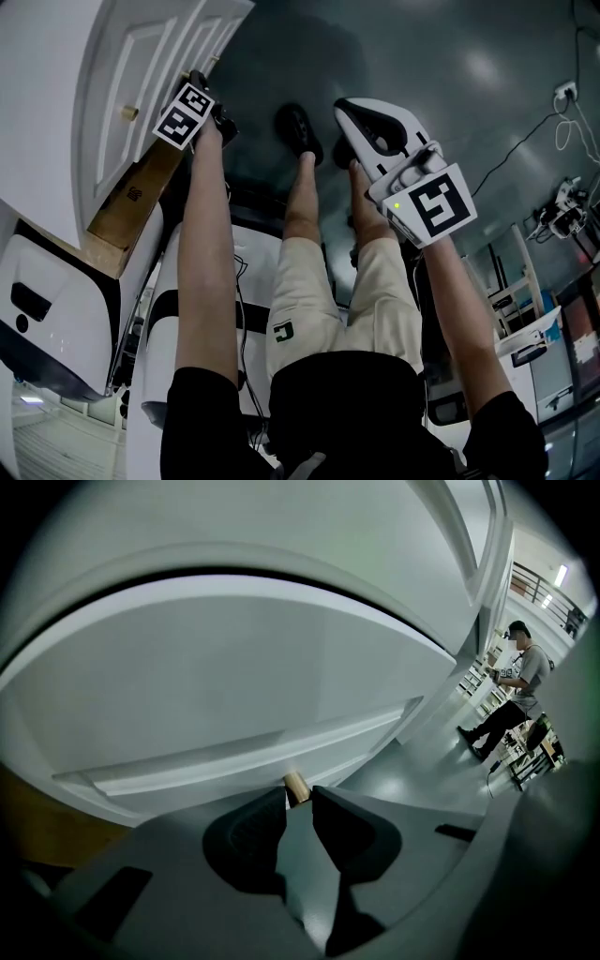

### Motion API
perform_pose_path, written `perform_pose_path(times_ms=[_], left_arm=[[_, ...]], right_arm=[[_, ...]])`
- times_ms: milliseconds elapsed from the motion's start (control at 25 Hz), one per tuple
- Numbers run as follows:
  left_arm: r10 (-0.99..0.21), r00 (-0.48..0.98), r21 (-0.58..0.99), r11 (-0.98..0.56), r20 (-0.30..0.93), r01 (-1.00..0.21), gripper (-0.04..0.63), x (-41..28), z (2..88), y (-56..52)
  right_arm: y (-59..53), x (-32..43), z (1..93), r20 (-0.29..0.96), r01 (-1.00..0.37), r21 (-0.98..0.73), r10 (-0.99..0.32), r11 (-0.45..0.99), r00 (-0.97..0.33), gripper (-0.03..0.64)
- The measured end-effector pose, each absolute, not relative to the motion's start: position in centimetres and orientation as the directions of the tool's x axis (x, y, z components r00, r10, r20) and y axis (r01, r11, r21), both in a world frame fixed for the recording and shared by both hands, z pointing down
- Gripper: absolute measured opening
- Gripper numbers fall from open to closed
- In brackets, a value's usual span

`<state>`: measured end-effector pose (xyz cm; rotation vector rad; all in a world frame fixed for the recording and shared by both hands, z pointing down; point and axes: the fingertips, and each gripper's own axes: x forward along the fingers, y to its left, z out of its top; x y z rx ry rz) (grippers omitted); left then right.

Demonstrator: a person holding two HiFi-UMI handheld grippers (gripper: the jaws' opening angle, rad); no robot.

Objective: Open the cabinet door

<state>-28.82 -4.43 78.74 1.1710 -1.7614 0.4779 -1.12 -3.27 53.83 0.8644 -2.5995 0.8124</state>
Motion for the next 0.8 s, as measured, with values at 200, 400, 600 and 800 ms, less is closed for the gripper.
perform_pose_path(times_ms=[200,400,600,800], left_arm=[[-0.502,-0.111,0.168,0.477,0.858,-0.863,0.097,-28.5,78.7,-4.6],[-0.506,-0.111,0.177,0.488,0.855,-0.855,0.092,-28.7,78.7,-4.5],[-0.509,-0.118,0.178,0.496,0.852,-0.850,0.089,-28.5,78.7,-4.4],[-0.504,-0.105,0.183,0.489,0.857,-0.853,0.089,-27.5,78.7,-3.8]], right_arm=[[-3.2,-1.0,53.8,0.421,-0.614,-0.427,-0.455,0.664,-0.785,0.018],[-3.0,-1.0,54.0,0.422,-0.616,-0.432,-0.457,0.659,-0.783,0.017],[-2.7,-0.6,54.0,0.421,-0.620,-0.435,-0.461,0.653,-0.781,0.018],[-2.1,0.1,54.5,0.437,-0.618,-0.433,-0.447,0.656,-0.781,0.018]])
